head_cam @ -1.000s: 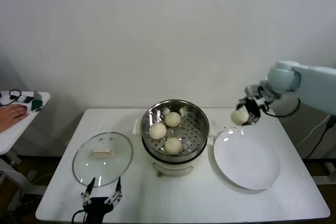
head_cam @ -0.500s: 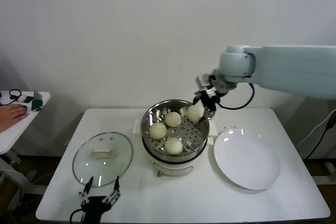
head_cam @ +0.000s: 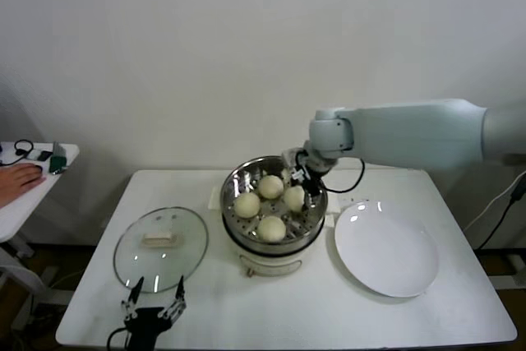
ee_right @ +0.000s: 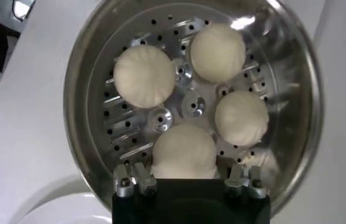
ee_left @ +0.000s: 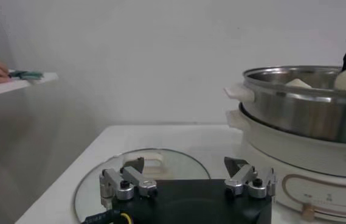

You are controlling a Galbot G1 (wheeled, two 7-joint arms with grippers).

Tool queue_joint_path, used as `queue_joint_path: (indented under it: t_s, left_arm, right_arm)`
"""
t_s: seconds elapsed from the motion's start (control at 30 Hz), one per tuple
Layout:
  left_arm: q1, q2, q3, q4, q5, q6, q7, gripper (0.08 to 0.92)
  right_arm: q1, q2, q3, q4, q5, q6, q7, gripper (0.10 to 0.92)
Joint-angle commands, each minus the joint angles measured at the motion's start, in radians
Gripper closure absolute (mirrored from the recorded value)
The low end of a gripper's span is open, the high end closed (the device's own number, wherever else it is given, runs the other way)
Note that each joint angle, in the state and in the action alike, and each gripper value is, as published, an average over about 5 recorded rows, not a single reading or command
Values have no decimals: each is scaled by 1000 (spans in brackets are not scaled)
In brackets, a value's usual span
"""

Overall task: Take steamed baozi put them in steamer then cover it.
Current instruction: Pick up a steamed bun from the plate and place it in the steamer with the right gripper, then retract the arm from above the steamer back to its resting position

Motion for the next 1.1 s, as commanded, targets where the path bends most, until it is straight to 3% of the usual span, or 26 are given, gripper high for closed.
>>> queue_joint_path:
  t_s: [0.03,0.2,0.37,0.6,0.67,0.87,1.1]
  left_arm:
    - [-1,-2,-2,2,-2,-1,-1,177]
    - [0,-2,-3,0,-3,-1,-2,177]
    - [1,-2,-4,-5,-3,0,-3,177]
    - [2,-2,-1,-19,-1,10,0,177]
    - [0,-2,-2,-21,0,12,0,177]
    - [-11,-2,2,-19,8,8,0,177]
    - [-49,18,-5,-16,12,7,3,177]
  right_arm:
    - [-66,40,-7,-50,-42,-8,10,330]
    - [-57,33,8,-50,-35,1,9,318]
    - [8,-6,43,-44,5,31,-25,231]
    - [133,-168,117,-2,209,63,-97,203]
    - [115,-234,178,16,261,49,-8,203]
    - [-139,-456,477,137,304,24,491,203]
    - [-685,-706,1056,260,233,31,680,202]
